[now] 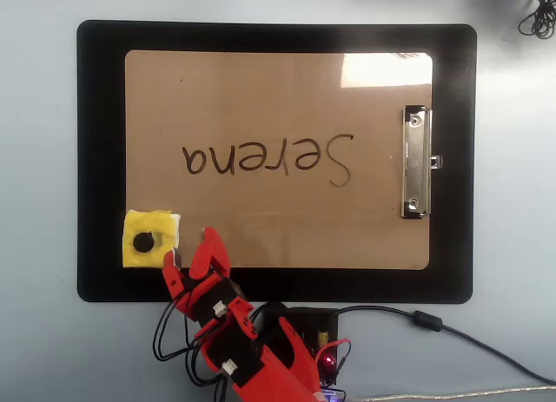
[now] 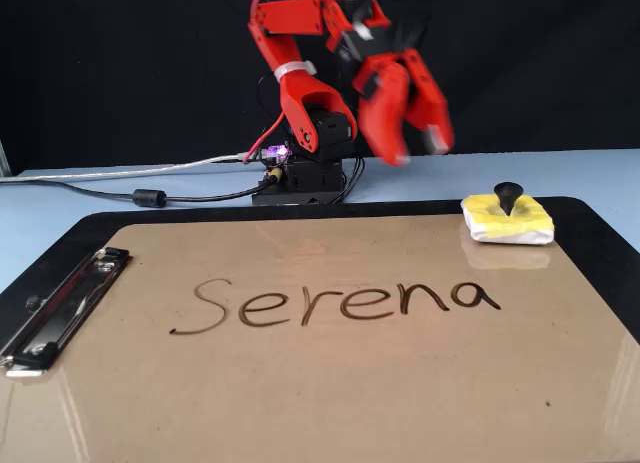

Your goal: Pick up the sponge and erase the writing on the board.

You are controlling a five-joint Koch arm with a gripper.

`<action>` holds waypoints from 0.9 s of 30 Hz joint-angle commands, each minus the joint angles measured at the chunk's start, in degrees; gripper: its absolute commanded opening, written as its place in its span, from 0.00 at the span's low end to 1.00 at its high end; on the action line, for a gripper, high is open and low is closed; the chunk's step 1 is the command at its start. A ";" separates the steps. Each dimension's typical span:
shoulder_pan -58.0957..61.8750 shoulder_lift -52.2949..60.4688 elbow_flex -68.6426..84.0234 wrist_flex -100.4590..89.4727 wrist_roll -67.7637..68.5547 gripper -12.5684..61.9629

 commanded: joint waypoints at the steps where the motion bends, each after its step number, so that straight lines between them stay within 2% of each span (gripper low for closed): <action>1: -5.89 2.46 3.34 -15.82 -4.48 0.62; 7: -13.71 0.88 18.37 -46.14 -4.13 0.62; 18: -17.67 -16.26 16.70 -52.38 -3.52 0.61; 27: -17.67 -30.59 13.89 -66.45 1.41 0.61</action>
